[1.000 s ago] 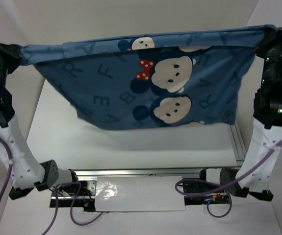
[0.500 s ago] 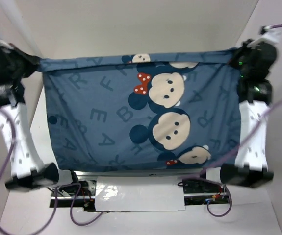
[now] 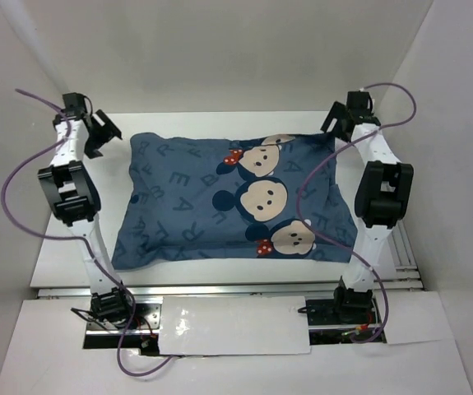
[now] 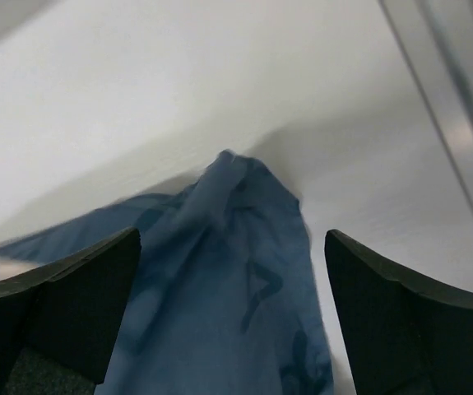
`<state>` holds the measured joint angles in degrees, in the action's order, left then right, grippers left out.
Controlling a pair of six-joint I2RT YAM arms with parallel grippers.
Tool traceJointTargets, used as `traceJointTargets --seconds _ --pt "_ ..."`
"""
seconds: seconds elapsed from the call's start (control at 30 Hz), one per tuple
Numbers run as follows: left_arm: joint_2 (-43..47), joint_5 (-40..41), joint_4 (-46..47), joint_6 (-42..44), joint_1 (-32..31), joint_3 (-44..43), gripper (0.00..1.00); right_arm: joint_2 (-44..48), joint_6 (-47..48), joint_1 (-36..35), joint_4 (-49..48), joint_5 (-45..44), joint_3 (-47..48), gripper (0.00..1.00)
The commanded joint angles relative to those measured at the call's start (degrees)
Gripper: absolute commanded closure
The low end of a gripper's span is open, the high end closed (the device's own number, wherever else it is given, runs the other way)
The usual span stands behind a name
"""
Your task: Put the pillow into the pillowcase
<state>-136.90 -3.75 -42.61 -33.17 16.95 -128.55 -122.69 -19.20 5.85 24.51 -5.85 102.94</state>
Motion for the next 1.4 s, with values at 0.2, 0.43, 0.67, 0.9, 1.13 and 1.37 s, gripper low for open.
traceJointTargets --seconds 0.2,0.43,0.67,0.9,1.13,1.37 --pt "31.2 3.6 4.2 3.5 -2.8 15.9 0.01 26.8 3.3 -4.7 -2.8 -2.3 -9.1 0.0" --pt "41.8 10.7 0.3 2.9 -11.8 26.3 0.01 41.6 1.5 -7.5 -3.7 -0.4 -23.1 0.0" --pt "64.4 7.5 11.5 -0.8 -21.6 55.4 0.01 43.1 3.1 -13.1 -0.1 4.7 -32.2 0.0" --pt "76.4 10.2 17.1 -2.9 -28.3 72.0 0.01 37.5 1.7 -15.3 -7.5 7.4 -38.1 0.0" --pt "77.0 16.0 9.3 -6.5 -28.8 69.3 0.01 40.7 -0.1 -15.3 -4.4 -0.8 -37.4 0.0" --pt "79.2 17.3 7.7 -8.1 -29.3 69.9 0.01 55.1 -2.1 -15.3 -8.2 -1.3 -42.7 0.0"
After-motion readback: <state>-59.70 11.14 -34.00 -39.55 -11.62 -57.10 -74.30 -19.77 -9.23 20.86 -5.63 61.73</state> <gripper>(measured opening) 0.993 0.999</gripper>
